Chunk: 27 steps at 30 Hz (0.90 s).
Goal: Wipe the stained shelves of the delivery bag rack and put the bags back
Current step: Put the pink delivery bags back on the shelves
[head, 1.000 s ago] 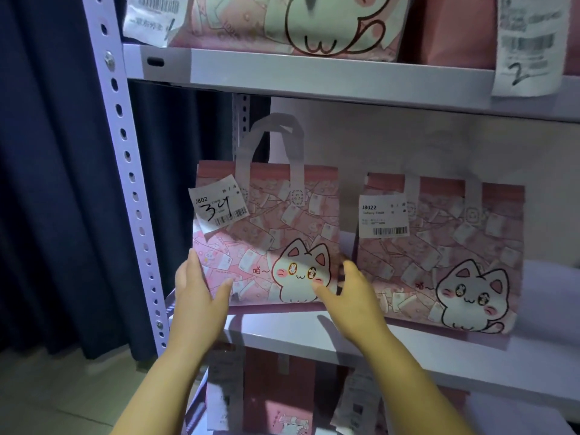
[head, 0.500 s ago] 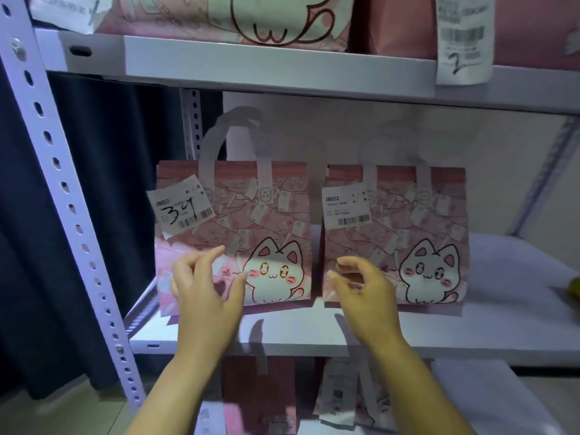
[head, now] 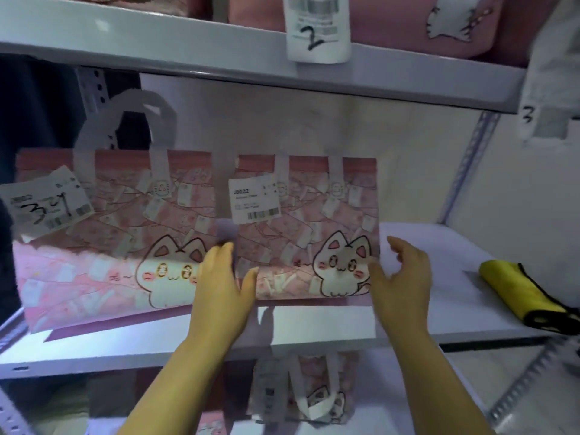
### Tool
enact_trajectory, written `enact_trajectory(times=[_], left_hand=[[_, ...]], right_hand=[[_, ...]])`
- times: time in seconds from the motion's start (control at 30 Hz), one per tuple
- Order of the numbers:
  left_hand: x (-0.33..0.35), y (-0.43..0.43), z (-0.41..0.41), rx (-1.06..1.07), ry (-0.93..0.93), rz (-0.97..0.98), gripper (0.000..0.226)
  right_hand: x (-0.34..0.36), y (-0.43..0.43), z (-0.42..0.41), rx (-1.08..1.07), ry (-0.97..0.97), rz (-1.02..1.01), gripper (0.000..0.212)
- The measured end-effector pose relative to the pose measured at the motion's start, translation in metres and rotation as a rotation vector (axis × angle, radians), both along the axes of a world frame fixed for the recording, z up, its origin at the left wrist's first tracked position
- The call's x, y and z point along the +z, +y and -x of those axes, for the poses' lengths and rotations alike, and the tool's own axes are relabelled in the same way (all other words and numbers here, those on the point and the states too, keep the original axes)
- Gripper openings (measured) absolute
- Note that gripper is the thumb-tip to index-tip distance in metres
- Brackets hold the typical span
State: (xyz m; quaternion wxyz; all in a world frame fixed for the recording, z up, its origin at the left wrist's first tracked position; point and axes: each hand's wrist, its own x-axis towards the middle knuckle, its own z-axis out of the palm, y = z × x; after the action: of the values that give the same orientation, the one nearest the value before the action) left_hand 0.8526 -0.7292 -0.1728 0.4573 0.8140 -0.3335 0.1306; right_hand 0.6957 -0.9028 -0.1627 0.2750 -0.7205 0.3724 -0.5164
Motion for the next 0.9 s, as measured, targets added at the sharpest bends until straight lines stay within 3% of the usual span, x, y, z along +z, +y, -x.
enact_trajectory(times=[0.13,0.33,0.5,0.73,0.9], left_hand=[[-0.008,-0.02,0.011,0.125,0.083,-0.026,0.057],[-0.016,-0.029,0.022,0.204,0.15,0.046,0.056],[-0.018,-0.027,0.041,0.166,0.117,0.111,0.05],[-0.019,-0.014,0.087,0.047,0.218,0.242,0.039],[-0.015,0.014,0.133,-0.046,0.269,0.297,0.039]], right_hand=[[-0.003,-0.026,0.005,0.107,0.091,-0.076,0.054],[-0.011,-0.036,0.006,0.341,0.075,-0.186,0.038],[-0.017,-0.039,0.021,0.312,0.011,-0.202,0.041],[-0.017,-0.023,0.071,0.226,-0.074,-0.197,0.03],[-0.023,0.01,0.121,0.188,-0.122,-0.196,0.036]])
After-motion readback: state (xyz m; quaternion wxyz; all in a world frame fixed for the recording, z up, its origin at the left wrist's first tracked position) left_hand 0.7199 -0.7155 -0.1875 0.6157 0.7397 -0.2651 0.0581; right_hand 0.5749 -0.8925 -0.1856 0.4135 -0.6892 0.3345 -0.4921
